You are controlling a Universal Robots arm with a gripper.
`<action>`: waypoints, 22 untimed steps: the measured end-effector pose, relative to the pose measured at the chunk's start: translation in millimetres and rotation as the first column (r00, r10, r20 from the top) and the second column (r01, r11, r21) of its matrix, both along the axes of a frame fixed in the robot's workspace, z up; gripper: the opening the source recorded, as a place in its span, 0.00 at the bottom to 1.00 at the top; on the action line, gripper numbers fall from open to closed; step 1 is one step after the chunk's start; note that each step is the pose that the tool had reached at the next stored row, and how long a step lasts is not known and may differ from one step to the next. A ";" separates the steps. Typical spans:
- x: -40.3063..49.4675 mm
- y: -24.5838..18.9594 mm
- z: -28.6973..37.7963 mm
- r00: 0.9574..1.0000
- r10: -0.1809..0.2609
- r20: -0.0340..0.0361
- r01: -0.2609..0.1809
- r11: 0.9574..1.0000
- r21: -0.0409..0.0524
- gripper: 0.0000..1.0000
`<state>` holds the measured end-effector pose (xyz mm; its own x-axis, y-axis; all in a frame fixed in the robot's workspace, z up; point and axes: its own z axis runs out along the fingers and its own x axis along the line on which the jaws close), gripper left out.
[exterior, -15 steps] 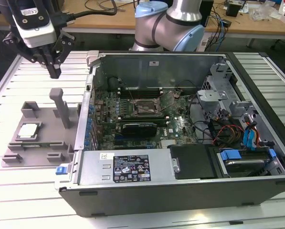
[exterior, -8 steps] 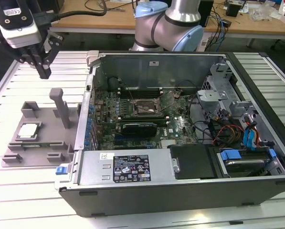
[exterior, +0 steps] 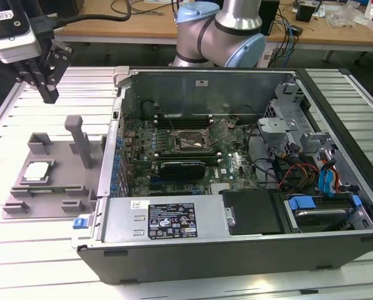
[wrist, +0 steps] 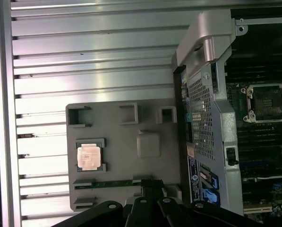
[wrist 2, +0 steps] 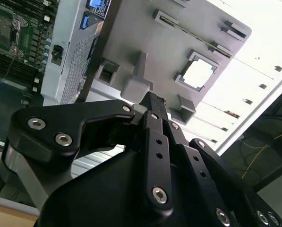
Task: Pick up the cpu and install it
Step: 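Reach for the cpu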
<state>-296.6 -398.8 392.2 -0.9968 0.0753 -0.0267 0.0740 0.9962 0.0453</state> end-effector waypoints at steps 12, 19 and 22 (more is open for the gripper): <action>-22.8 0.0 -3.8 1.000 0.000 0.000 0.000 1.000 0.000 0.11; -32.7 0.0 -13.8 1.000 0.000 0.000 0.000 1.000 0.000 0.11; -34.7 0.0 -17.1 1.000 0.000 0.000 0.000 1.000 0.000 0.11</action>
